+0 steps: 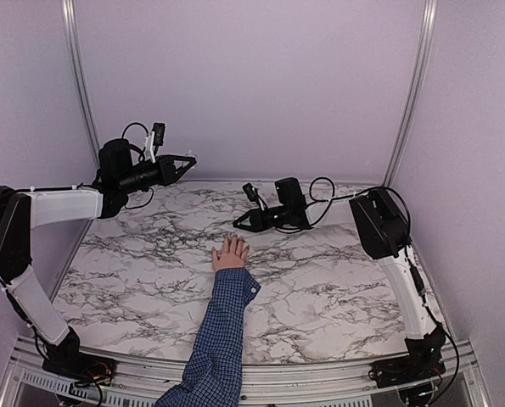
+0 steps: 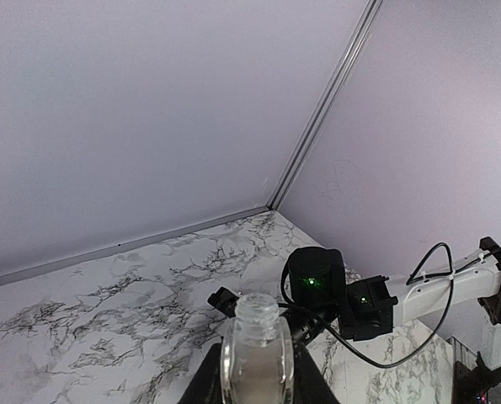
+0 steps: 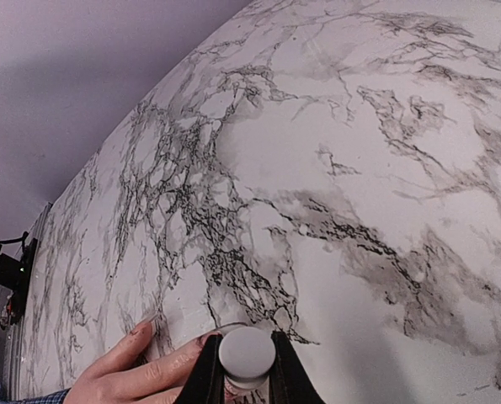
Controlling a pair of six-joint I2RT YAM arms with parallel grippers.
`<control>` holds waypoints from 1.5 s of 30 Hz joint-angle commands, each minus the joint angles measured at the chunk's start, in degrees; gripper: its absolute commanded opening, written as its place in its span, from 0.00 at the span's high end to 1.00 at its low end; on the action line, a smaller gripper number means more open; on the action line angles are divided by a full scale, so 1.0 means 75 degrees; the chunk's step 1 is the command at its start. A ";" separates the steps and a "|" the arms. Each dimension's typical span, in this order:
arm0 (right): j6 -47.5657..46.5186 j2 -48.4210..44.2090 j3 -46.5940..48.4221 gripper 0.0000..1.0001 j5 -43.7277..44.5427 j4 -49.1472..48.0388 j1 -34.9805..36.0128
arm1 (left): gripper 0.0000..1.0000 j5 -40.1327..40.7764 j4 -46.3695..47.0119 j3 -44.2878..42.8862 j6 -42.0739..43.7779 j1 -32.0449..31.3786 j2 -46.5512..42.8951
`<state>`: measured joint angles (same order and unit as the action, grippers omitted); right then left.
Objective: Paint the nails
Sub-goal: Paint the hand on the nail.
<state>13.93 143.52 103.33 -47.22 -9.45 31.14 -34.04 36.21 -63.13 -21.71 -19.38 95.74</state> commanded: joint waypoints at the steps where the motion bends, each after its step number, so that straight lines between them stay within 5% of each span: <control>1: 0.0063 0.0153 0.0270 1.00 -0.0067 -0.0175 0.0067 | 1.00 -0.0075 0.0364 0.0004 0.0035 0.0059 -0.0203; 45: -0.0018 0.0281 0.0579 1.00 0.0243 0.0055 0.0078 | 1.00 -0.0217 0.0357 -0.0144 0.0070 0.0146 -0.0062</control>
<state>13.91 144.46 105.25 -46.54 -9.21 31.33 -34.57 36.21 -63.13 -21.69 -18.74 95.74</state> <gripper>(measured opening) 0.131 0.215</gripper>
